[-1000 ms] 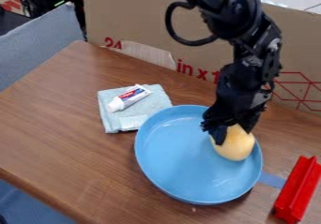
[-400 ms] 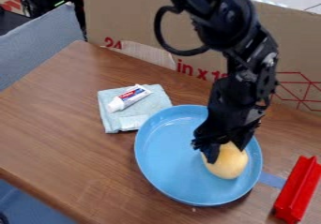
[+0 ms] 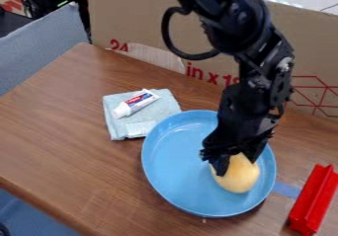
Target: Move the yellow ball from the blue plate to the table
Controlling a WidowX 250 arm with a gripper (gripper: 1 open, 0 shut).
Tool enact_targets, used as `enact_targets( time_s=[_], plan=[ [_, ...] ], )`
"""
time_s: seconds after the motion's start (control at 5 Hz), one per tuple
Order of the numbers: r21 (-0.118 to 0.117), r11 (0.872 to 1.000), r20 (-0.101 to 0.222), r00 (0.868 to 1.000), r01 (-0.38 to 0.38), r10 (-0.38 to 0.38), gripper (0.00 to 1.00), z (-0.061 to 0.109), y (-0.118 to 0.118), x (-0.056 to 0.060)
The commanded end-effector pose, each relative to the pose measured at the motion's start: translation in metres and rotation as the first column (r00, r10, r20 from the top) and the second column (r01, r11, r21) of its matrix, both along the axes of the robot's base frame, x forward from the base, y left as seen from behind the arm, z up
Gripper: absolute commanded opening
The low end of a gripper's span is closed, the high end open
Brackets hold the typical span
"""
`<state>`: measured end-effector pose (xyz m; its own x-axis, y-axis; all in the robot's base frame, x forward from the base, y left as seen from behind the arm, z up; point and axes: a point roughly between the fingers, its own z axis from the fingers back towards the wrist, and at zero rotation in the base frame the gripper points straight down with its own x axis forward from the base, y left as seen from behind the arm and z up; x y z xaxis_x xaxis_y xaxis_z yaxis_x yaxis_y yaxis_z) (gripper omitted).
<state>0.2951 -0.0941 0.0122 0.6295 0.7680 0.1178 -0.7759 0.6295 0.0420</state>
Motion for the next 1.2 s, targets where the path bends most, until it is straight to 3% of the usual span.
enact_targets(
  time_s=[0.0, 0.2, 0.4, 0.8, 1.0],
  plan=[
    [0.005, 1.0, -0.029, 1.0, -0.003, 0.003, 0.0, -0.004, 0.004, -0.006],
    [0.017, 1.0, -0.036, 0.999, 0.001, 0.0, 0.0, -0.007, 0.014, 0.014],
    [0.03, 1.0, -0.05, 0.999, 0.004, -0.002, 0.0, 0.006, 0.006, 0.021],
    [0.037, 0.999, -0.07, 0.998, 0.01, -0.007, 0.0, 0.0, 0.018, 0.033],
    [0.035, 0.999, -0.073, 0.997, 0.002, 0.001, 0.0, 0.0, 0.031, 0.029]
  ],
)
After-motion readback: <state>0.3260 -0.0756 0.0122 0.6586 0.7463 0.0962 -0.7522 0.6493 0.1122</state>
